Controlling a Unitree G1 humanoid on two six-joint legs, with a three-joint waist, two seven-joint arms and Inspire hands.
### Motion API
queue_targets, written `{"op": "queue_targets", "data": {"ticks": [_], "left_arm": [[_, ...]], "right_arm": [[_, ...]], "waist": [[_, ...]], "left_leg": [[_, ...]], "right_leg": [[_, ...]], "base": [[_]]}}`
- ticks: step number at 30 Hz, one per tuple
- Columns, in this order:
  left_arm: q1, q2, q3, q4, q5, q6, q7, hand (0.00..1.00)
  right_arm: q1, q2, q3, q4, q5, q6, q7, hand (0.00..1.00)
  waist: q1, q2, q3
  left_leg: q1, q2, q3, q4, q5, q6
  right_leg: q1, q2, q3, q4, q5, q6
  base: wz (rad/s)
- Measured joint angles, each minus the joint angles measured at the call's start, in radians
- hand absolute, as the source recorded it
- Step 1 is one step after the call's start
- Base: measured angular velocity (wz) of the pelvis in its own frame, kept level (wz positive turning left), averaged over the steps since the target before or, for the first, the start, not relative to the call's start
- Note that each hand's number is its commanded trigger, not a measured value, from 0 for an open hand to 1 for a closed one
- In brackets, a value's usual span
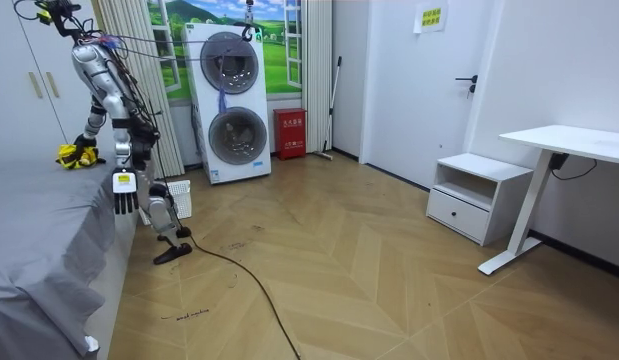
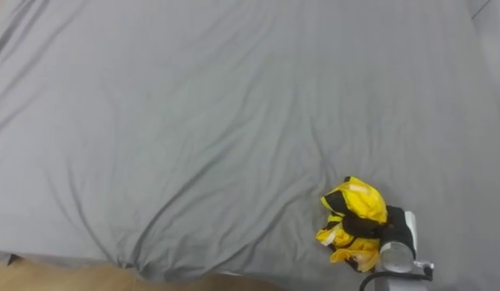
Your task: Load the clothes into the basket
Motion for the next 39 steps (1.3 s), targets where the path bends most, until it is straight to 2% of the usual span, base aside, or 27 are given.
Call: {"op": "queue_targets", "data": {"ticks": [3,6,8,10,12,14,16,17,22,24,26,29,33,36,39], "left_arm": [[0.014,0.001,0.033,0.000,-0.001,-0.008,0.001,0.00],[0.044,-0.002,0.053,-0.001,0.003,-0.008,0.005,0.00],[0.056,-0.002,0.083,0.000,0.010,-0.007,0.005,0.00],[0.070,0.000,0.098,-0.002,0.010,-0.006,0.005,0.00],[0.081,0.005,0.108,-0.002,0.031,0.001,0.005,0.00],[0.086,0.003,0.116,-0.003,0.063,0.004,0.005,0.00],[0.097,0.000,0.118,-0.010,0.081,0.004,0.005,0.00],[0.103,-0.001,0.118,-0.010,0.093,0.008,0.005,0.00],[0.101,0.001,0.125,-0.023,0.089,0.052,0.005,0.00],[0.103,-0.003,0.137,-0.018,0.089,0.099,0.005,0.00],[0.104,-0.003,0.147,-0.012,0.093,0.124,0.005,0.00],[0.105,0.001,0.162,-0.010,0.093,0.162,0.006,0.00],[0.128,0.001,0.175,-0.010,0.093,0.190,0.010,0.00],[0.140,0.001,0.175,-0.010,0.093,0.208,0.011,0.00],[0.149,0.001,0.174,-0.010,0.092,0.221,0.013,0.00]], "right_arm": [[0.072,0.001,-0.023,-0.104,-0.002,0.015,0.012,1.00],[0.148,0.001,-0.053,-0.220,0.005,0.026,0.022,1.00],[0.177,0.001,-0.058,-0.284,0.015,0.031,0.028,1.00],[0.196,0.000,-0.079,-0.368,0.028,0.045,0.038,1.00],[0.202,0.000,-0.105,-0.444,0.038,0.042,0.047,1.00],[0.233,-0.001,-0.144,-0.495,0.068,0.042,0.046,1.00],[0.257,0.000,-0.177,-0.542,0.069,0.043,0.045,1.00],[0.263,0.000,-0.186,-0.568,0.064,0.043,0.045,1.00],[0.317,0.002,-0.222,-0.675,0.069,0.057,0.046,1.00],[0.327,0.003,-0.249,-0.680,0.049,0.063,0.047,1.00],[0.336,0.004,-0.273,-0.681,0.044,0.066,0.046,1.00],[0.371,0.007,-0.306,-0.681,0.066,0.073,0.046,1.00],[0.408,0.014,-0.363,-0.677,0.069,0.105,0.036,1.00],[0.427,0.019,-0.372,-0.676,0.067,0.108,0.022,1.00],[0.453,0.025,-0.372,-0.675,0.067,0.109,0.023,1.00]], "waist": [[-0.011,-0.009,-0.0059],[-0.025,-0.012,-0.0076],[-0.030,-0.016,-0.0116],[-0.053,-0.018,-0.0129],[-0.080,-0.017,-0.0140],[-0.084,-0.015,-0.0155],[-0.098,-0.011,-0.0194],[-0.119,-0.008,-0.0226],[-0.173,-0.002,-0.0262],[-0.214,0.000,-0.0245],[-0.218,0.008,-0.0194],[-0.236,0.015,-0.0180],[-0.271,0.027,-0.0139],[-0.280,0.036,-0.0074],[-0.294,0.041,-0.0070]], "left_leg": [[0.026,0.000,0.000,-0.007,0.000,0.000],[0.086,-0.002,0.007,-0.024,0.000,0.000],[0.114,-0.002,0.018,-0.031,0.000,0.000],[0.136,-0.001,0.033,-0.037,0.000,0.000],[0.174,0.000,0.054,-0.053,-0.001,0.000],[0.208,0.002,0.069,-0.066,-0.001,-0.001],[0.233,0.004,0.091,-0.076,-0.001,-0.001],[0.244,0.006,0.107,-0.081,-0.003,-0.002],[0.289,0.022,0.184,-0.085,-0.015,-0.013],[0.302,0.028,0.211,-0.085,-0.018,-0.017],[0.313,0.038,0.253,-0.086,-0.024,-0.023],[0.313,0.048,0.285,-0.085,-0.032,-0.030],[0.317,0.054,0.325,-0.083,-0.037,-0.040],[0.318,0.059,0.360,-0.082,-0.041,-0.046],[0.315,0.062,0.376,-0.082,-0.043,-0.049]], "right_leg": [[0.024,0.000,0.001,-0.001,0.000,0.000],[0.073,-0.001,0.011,-0.003,-0.002,0.002],[0.095,-0.001,0.021,-0.003,-0.004,0.007],[0.109,0.000,0.034,-0.005,-0.004,0.007],[0.133,0.005,0.064,-0.012,-0.004,0.007],[0.146,0.009,0.085,-0.012,-0.004,0.007],[0.157,0.011,0.104,-0.012,-0.004,0.007],[0.159,0.013,0.115,-0.010,-0.004,0.007],[0.159,0.034,0.196,0.005,0.001,-0.001],[0.159,0.044,0.226,0.005,0.004,-0.005],[0.151,0.055,0.261,0.009,0.008,-0.008],[0.138,0.071,0.293,0.006,0.012,-0.012],[0.124,0.088,0.335,0.002,0.013,-0.015],[0.109,0.100,0.375,0.004,0.016,-0.019],[0.096,0.105,0.389,0.007,0.018,-0.021]], "base": [[0.00],[-0.06],[-0.16],[-0.21],[-0.27],[-0.29],[-0.33],[-0.39],[-0.53],[-0.40],[-0.51],[-0.40],[-0.29],[-0.40],[-0.22]]}}
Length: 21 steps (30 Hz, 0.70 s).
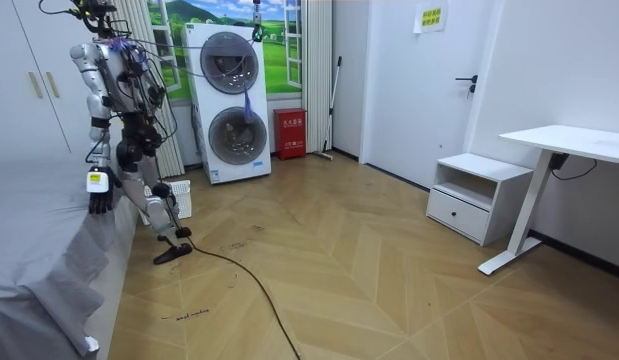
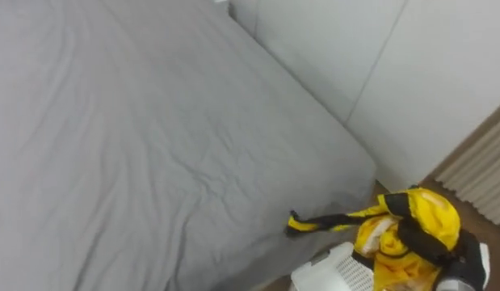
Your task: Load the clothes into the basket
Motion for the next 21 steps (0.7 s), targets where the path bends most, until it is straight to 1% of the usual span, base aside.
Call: {"op": "queue_targets", "data": {"ticks": [2,4,5,6,7,8,9,10,11,12,13,14,15,16,17,18,19,21], "left_arm": [[0.001,0.000,-0.002,0.000,0.000,0.016,0.000,0.00],[0.005,0.000,-0.010,0.000,-0.002,0.020,0.001,0.00],[0.010,0.000,-0.025,0.000,-0.002,0.021,0.001,0.00],[0.011,0.000,-0.040,0.000,-0.002,0.030,0.001,0.00],[0.011,-0.001,-0.043,0.000,-0.002,0.033,0.001,0.00],[0.011,-0.002,-0.049,0.000,-0.002,0.041,0.001,0.00],[0.011,-0.003,-0.056,0.000,-0.004,0.045,0.001,0.00],[0.011,-0.004,-0.059,0.000,-0.004,0.046,0.001,0.00],[0.008,-0.006,-0.061,0.000,-0.004,0.047,0.000,0.00],[0.007,-0.007,-0.063,0.000,-0.004,0.046,0.000,0.00],[0.007,-0.006,-0.064,0.000,-0.004,0.046,0.000,0.00],[0.007,-0.006,-0.072,0.002,-0.005,0.046,0.000,0.00],[0.005,-0.006,-0.079,0.002,-0.008,0.046,0.000,0.00],[-0.005,-0.006,-0.100,0.002,-0.025,0.046,0.000,0.00],[-0.015,-0.006,-0.116,0.002,-0.047,0.046,0.000,0.00],[-0.021,-0.006,-0.121,0.002,-0.064,0.046,0.000,0.00],[-0.025,-0.006,-0.123,0.003,-0.071,0.046,0.000,0.00],[-0.044,-0.006,-0.138,0.010,-0.083,0.045,0.000,0.00]], "right_arm": [[0.017,0.007,0.000,0.002,-0.012,0.000,-0.006,1.00],[0.016,0.016,0.000,0.006,-0.011,0.001,-0.009,1.00],[0.011,0.017,0.000,0.009,-0.008,0.001,-0.006,1.00],[0.011,0.017,-0.001,0.015,-0.006,0.000,-0.007,1.00],[0.011,0.017,-0.001,0.020,-0.005,0.000,-0.006,1.00],[0.003,0.017,-0.002,0.045,-0.004,-0.003,-0.004,1.00],[-0.020,0.017,-0.010,0.088,-0.005,-0.003,0.002,1.00],[-0.034,0.017,-0.015,0.108,-0.006,-0.003,0.002,1.00],[-0.052,0.017,-0.031,0.131,-0.009,-0.003,0.002,1.00],[-0.064,0.016,-0.045,0.146,-0.010,-0.003,0.002,1.00],[-0.072,0.015,-0.049,0.156,-0.010,-0.003,0.002,1.00],[-0.093,0.013,-0.052,0.177,-0.004,-0.004,0.002,1.00],[-0.099,0.010,-0.052,0.184,-0.003,-0.006,0.002,1.00],[-0.110,0.003,-0.052,0.196,-0.002,-0.007,0.002,1.00],[-0.123,-0.005,-0.052,0.214,0.004,-0.009,0.002,1.00],[-0.149,-0.014,-0.052,0.249,0.018,-0.011,0.002,1.00],[-0.161,-0.021,-0.051,0.267,0.032,-0.012,0.001,1.00],[-0.183,-0.049,-0.050,0.301,0.073,-0.018,-0.009,1.00]], "waist": [[-0.007,0.005,-0.0001],[-0.019,0.013,-0.0015],[-0.029,0.024,-0.0010],[-0.038,0.035,-0.0016],[-0.045,0.039,-0.0002],[-0.057,0.049,0.0012],[-0.061,0.057,0.0007],[-0.062,0.062,0.0013],[-0.073,0.076,0.0007],[-0.081,0.090,0.0029],[-0.083,0.094,0.0034],[-0.084,0.103,0.0036],[-0.086,0.108,0.0026],[-0.093,0.120,0.0079],[-0.095,0.129,0.0088],[-0.095,0.133,0.0092],[-0.094,0.135,0.0099],[-0.094,0.142,0.0090]], "left_leg": [[-0.012,0.001,0.016,0.001,-0.001,-0.002],[-0.034,0.006,0.030,0.004,-0.002,-0.002],[-0.046,0.009,0.039,0.005,-0.003,-0.002],[-0.060,0.011,0.040,0.015,-0.004,-0.002],[-0.066,0.011,0.040,0.020,-0.005,-0.001],[-0.080,0.010,0.045,0.025,-0.006,-0.001],[-0.096,0.010,0.064,0.029,-0.008,-0.001],[-0.106,0.010,0.068,0.031,-0.008,-0.001],[-0.132,0.010,0.070,0.034,-0.008,0.000],[-0.154,0.009,0.071,0.034,-0.008,0.000],[-0.164,0.009,0.075,0.037,-0.008,0.000],[-0.185,0.010,0.092,0.050,-0.008,0.000],[-0.198,0.011,0.095,0.058,-0.008,0.000],[-0.221,0.011,0.096,0.066,-0.008,0.000],[-0.239,0.008,0.099,0.067,-0.006,0.003],[-0.253,0.007,0.104,0.072,-0.005,0.004],[-0.258,0.007,0.109,0.073,-0.005,0.004],[-0.285,0.000,0.111,0.072,-0.004,0.005]], "right_leg": [[-0.025,0.005,0.022,0.012,0.001,-0.001],[-0.051,0.010,0.042,0.015,0.004,0.001],[-0.067,0.012,0.052,0.014,0.011,0.002],[-0.080,0.012,0.053,0.018,0.013,0.002],[-0.085,0.013,0.054,0.021,0.013,0.003],[-0.107,0.016,0.061,0.032,0.013,0.002],[-0.132,0.020,0.076,0.041,0.013,0.002],[-0.146,0.021,0.079,0.049,0.013,0.002],[-0.175,0.021,0.082,0.056,0.014,0.003],[-0.206,0.023,0.088,0.074,0.014,0.003],[-0.224,0.027,0.098,0.088,0.014,0.003],[-0.254,0.031,0.111,0.107,0.014,0.003],[-0.264,0.031,0.112,0.110,0.014,0.003],[-0.288,0.030,0.112,0.122,0.014,0.003],[-0.313,0.031,0.119,0.131,0.014,0.002],[-0.338,0.035,0.132,0.143,0.012,0.002],[-0.349,0.037,0.135,0.151,0.011,0.002],[-0.392,0.036,0.138,0.183,0.004,0.002]], "base": [[-0.26],[-0.26],[-0.23],[-0.18],[-0.10],[-0.18],[-0.27],[-0.33],[-0.22],[-0.19],[-0.30],[-0.32],[-0.29],[-0.13],[-0.19],[-0.20],[-0.21],[-0.07]]}}
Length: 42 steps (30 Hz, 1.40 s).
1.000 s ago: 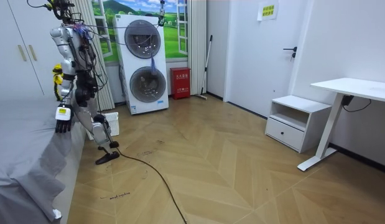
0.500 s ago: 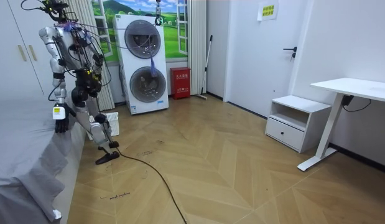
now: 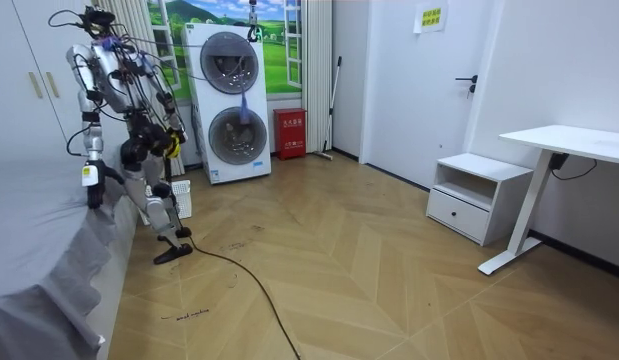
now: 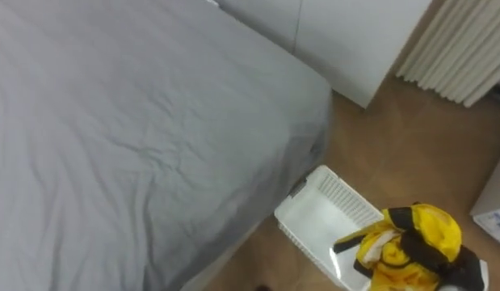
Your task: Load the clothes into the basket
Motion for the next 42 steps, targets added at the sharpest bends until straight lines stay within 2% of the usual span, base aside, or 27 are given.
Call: {"op": "queue_targets", "data": {"ticks": [3,7,12,16,20,21,22,23,27,32,38,42], "left_arm": [[-0.025,0.000,-0.015,0.007,-0.019,-0.007,0.000,0.00],[-0.047,0.003,-0.057,0.018,-0.077,-0.031,0.000,0.00],[-0.055,0.007,-0.105,0.019,-0.166,-0.056,0.001,0.00],[-0.071,0.009,-0.125,0.021,-0.169,-0.066,0.003,0.00],[-0.098,0.015,-0.148,0.021,-0.169,-0.072,0.010,0.00],[-0.105,0.015,-0.153,0.021,-0.169,-0.072,0.015,0.00],[-0.108,0.015,-0.158,0.021,-0.168,-0.072,0.019,0.00],[-0.110,0.015,-0.168,0.021,-0.169,-0.077,0.024,0.00],[-0.120,0.020,-0.196,0.021,-0.169,-0.081,0.025,0.00],[-0.122,0.021,-0.209,0.019,-0.169,-0.083,0.025,0.00],[-0.130,0.023,-0.237,0.018,-0.169,-0.089,0.025,0.00],[-0.134,0.024,-0.246,0.018,-0.179,-0.094,0.025,0.00]], "right_arm": [[-0.034,-0.027,0.000,0.037,0.023,-0.027,-0.030,1.00],[-0.079,-0.039,0.012,0.091,0.041,-0.059,-0.058,1.00],[-0.114,-0.044,0.060,0.136,0.044,-0.068,-0.096,1.00],[-0.127,-0.046,0.082,0.149,0.046,-0.075,-0.118,1.00],[-0.166,-0.047,0.101,0.151,0.081,-0.075,-0.137,1.00],[-0.171,-0.048,0.100,0.157,0.095,-0.075,-0.141,0.96],[-0.173,-0.048,0.100,0.158,0.099,-0.075,-0.146,0.55],[-0.183,-0.049,0.102,0.168,0.104,-0.076,-0.147,0.00],[-0.200,-0.052,0.111,0.184,0.119,-0.076,-0.146,0.00],[-0.198,-0.068,0.128,0.184,0.121,-0.076,-0.146,0.00],[-0.201,-0.116,0.162,0.183,0.122,-0.077,-0.174,0.00],[-0.220,-0.117,0.196,0.187,0.158,-0.079,-0.196,0.00]], "waist": [[0.007,0.007,-0.0005],[0.011,0.023,0.0017],[0.021,0.030,0.0004],[0.040,0.029,0.0006],[0.041,0.029,0.0008],[0.041,0.029,0.0010],[0.041,0.029,0.0011],[0.044,0.028,0.0019],[0.045,0.028,0.0019],[0.049,0.028,0.0016],[0.066,0.028,0.0017],[0.078,0.027,0.0028]], "left_leg": [[-0.038,-0.006,0.004,0.004,0.007,0.009],[-0.083,-0.005,0.002,0.023,0.008,0.011],[-0.103,-0.007,0.007,0.019,0.013,0.010],[-0.123,-0.010,0.006,0.020,0.017,0.013],[-0.167,-0.021,-0.012,0.025,0.022,0.021],[-0.175,-0.023,-0.023,0.026,0.025,0.023],[-0.177,-0.024,-0.029,0.026,0.026,0.024],[-0.178,-0.025,-0.030,0.025,0.027,0.025],[-0.190,-0.033,-0.060,0.025,0.030,0.029],[-0.192,-0.037,-0.071,0.018,0.030,0.030],[-0.192,-0.040,-0.072,0.015,0.031,0.032],[-0.192,-0.040,-0.074,0.021,0.033,0.034]], "right_leg": [[-0.054,-0.001,0.010,0.033,-0.002,0.000],[-0.095,-0.001,0.009,0.043,0.002,-0.001],[-0.123,0.001,0.012,0.054,0.005,-0.004],[-0.145,-0.002,0.011,0.062,0.005,-0.003],[-0.188,-0.012,0.006,0.077,0.001,0.002],[-0.192,-0.017,-0.003,0.077,0.001,0.002],[-0.192,-0.018,-0.005,0.077,0.000,0.002],[-0.193,-0.019,-0.005,0.077,0.000,0.003],[-0.197,-0.025,-0.012,0.076,-0.003,0.008],[-0.198,-0.029,-0.019,0.074,-0.005,0.009],[-0.198,-0.037,-0.030,0.074,-0.008,0.009],[-0.197,-0.041,-0.033,0.075,-0.010,0.009]], "base": [[-0.01],[0.04],[-0.02],[0.03],[0.14],[0.24],[0.21],[0.11],[0.09],[0.04],[0.02],[0.00]]}}
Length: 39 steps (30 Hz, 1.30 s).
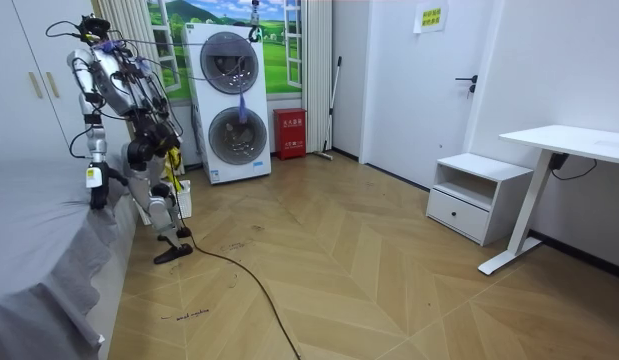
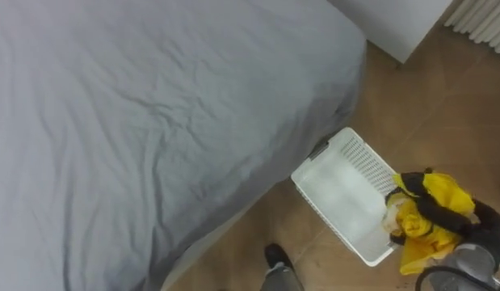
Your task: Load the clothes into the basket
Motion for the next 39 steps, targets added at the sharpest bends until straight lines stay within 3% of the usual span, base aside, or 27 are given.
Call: {"op": "queue_targets", "data": {"ticks": [3,9,22,26,36,39], "left_arm": [[-0.006,0.002,-0.008,0.000,-0.008,-0.020,0.000,0.00],[-0.022,0.007,-0.008,0.000,-0.008,-0.024,0.000,0.00],[-0.028,0.011,-0.008,0.000,-0.010,-0.025,-0.013,0.00],[-0.027,0.014,-0.006,-0.002,-0.008,-0.035,-0.018,0.00],[-0.010,0.015,-0.004,-0.019,-0.010,-0.050,-0.018,0.00],[0.015,0.021,0.036,-0.043,-0.007,-0.061,-0.019,0.00]], "right_arm": [[0.000,0.000,0.001,0.000,0.006,0.000,-0.008,0.00],[-0.013,0.000,0.023,0.000,0.013,0.000,-0.025,0.00],[-0.018,0.000,0.043,0.004,0.020,0.000,-0.020,0.00],[-0.012,0.000,0.040,0.031,0.021,0.000,-0.011,0.00],[0.005,0.001,0.040,0.068,0.041,0.000,-0.005,0.00],[0.045,0.010,0.016,0.069,0.042,0.000,0.002,0.00]], "waist": [[0.017,-0.003,0.0023],[0.022,-0.015,0.0085],[0.042,-0.026,0.0056],[0.040,-0.027,0.0047],[0.044,-0.036,0.0024],[0.040,-0.049,0.0004]], "left_leg": [[-0.008,0.001,-0.011,0.010,0.001,0.002],[-0.019,0.001,-0.019,0.026,0.004,0.006],[-0.023,0.004,-0.027,0.033,0.004,0.006],[-0.020,0.004,-0.052,0.034,0.006,0.007],[0.018,0.009,-0.064,0.040,0.006,0.007],[0.038,0.013,-0.091,0.037,0.006,0.007]], "right_leg": [[0.000,-0.004,-0.007,0.000,-0.001,0.000],[0.000,-0.015,-0.026,0.001,-0.006,0.001],[0.004,-0.017,-0.036,-0.003,-0.005,0.000],[0.020,-0.025,-0.060,-0.006,-0.007,-0.004],[0.085,-0.036,-0.095,-0.027,-0.008,-0.003],[0.116,-0.036,-0.113,-0.034,-0.013,-0.006]], "base": [[0.08],[0.09],[0.01],[0.15],[0.10],[0.16]]}}
